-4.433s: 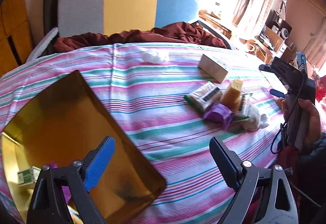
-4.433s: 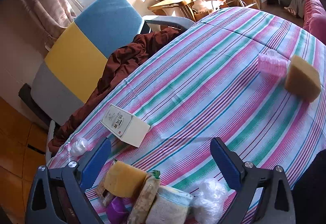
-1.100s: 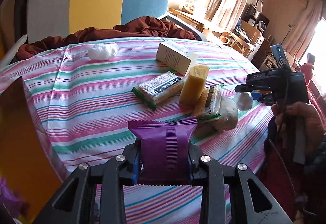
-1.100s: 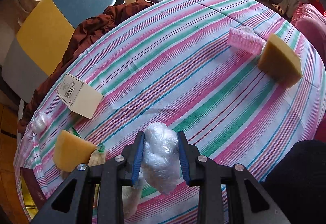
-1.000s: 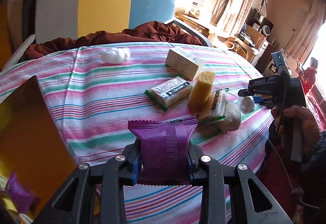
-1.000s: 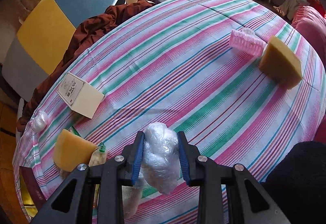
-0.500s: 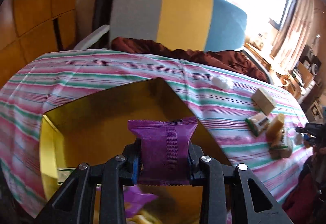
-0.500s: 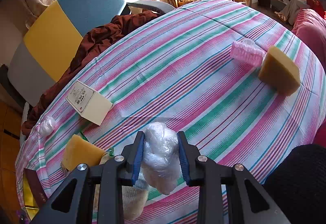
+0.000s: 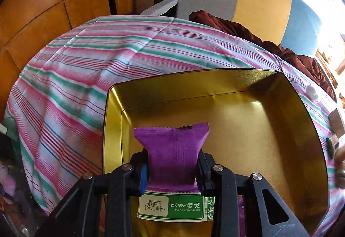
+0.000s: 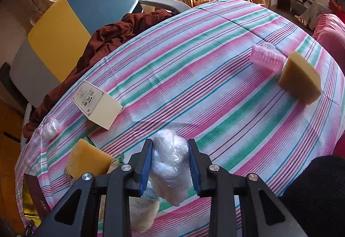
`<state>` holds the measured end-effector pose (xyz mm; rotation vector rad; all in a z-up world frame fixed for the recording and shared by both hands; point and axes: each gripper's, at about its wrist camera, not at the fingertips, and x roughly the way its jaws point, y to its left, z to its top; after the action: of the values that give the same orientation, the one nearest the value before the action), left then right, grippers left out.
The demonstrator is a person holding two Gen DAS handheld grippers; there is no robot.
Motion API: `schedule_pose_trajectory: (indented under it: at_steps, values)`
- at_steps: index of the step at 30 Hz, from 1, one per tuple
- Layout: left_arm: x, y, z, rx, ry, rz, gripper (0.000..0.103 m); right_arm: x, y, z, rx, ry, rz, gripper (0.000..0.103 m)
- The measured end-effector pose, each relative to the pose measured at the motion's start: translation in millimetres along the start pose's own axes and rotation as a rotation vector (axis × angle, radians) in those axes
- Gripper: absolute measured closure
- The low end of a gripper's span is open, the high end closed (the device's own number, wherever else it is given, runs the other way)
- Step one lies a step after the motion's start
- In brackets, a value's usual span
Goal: Organize objects
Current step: 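Drop the purple packet in the tray with the left gripper while the right grasps the plastic bag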
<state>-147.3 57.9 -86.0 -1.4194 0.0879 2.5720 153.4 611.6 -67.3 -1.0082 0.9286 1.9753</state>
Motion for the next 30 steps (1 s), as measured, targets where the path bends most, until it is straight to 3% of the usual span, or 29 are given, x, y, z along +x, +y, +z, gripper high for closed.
schedule_pose_trajectory:
  at_steps: [9, 11, 13, 16, 23, 30]
  values:
    - [11, 3, 2, -0.01, 0.026, 0.023, 0.068, 3, 1, 0, -0.006, 0.011, -0.002, 0.072]
    - [11, 4, 0, -0.013, 0.03, 0.029, 0.064, 4, 2, 0, -0.008, 0.014, -0.003, 0.072]
    - [10, 5, 0, -0.017, 0.026, 0.036, 0.053, 4, 2, 0, -0.009, 0.017, -0.002, 0.072]
    - [4, 4, 0, -0.014, 0.007, 0.04, 0.044, 3, 2, 0, -0.008, 0.011, 0.0, 0.072]
    - [-25, 5, -5, -0.041, -0.076, 0.019, 0.04, -12, 8, 0, -0.037, -0.061, 0.05, 0.072]
    - [-61, 5, -19, -0.035, -0.152, 0.001, 0.037, -32, 39, -7, -0.155, -0.115, 0.089, 0.072]
